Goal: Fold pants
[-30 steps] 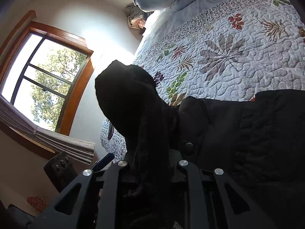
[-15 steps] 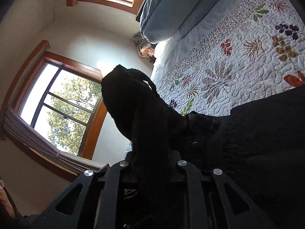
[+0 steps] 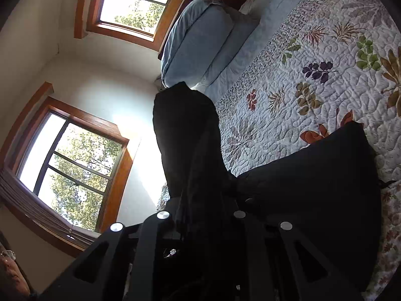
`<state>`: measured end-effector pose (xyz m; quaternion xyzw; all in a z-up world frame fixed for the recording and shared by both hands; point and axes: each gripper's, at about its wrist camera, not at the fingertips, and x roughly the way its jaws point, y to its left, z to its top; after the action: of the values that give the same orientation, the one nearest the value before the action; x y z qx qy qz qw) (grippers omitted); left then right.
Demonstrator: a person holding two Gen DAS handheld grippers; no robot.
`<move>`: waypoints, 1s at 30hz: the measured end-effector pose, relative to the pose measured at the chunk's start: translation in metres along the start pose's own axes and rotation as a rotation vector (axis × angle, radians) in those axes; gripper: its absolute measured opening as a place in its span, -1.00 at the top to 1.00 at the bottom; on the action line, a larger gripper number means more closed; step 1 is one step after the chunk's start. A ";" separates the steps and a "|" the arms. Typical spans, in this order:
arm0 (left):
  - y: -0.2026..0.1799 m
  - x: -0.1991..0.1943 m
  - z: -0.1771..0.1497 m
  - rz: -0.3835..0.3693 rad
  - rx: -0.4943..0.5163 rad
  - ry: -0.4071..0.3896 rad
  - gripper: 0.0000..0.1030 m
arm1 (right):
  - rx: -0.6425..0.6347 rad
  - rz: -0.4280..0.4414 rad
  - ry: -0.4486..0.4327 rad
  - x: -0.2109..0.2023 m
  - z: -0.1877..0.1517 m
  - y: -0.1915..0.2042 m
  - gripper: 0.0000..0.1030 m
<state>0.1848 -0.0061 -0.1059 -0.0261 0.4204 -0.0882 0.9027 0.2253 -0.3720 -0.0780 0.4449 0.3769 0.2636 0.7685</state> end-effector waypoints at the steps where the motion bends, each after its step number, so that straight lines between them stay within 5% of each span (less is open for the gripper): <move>1: -0.004 0.001 0.001 -0.005 0.004 -0.001 -0.94 | 0.010 -0.004 0.000 -0.002 0.001 -0.006 0.67; 21: -0.043 0.023 0.007 -0.043 0.027 0.047 -0.94 | 0.059 -0.100 0.042 -0.002 -0.005 -0.069 0.65; 30: -0.042 0.033 0.004 -0.027 0.016 0.087 -0.94 | 0.081 -0.158 0.088 -0.013 -0.015 -0.090 -0.06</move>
<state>0.2028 -0.0537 -0.1237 -0.0210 0.4581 -0.1049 0.8825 0.2123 -0.4160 -0.1574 0.4326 0.4546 0.2059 0.7509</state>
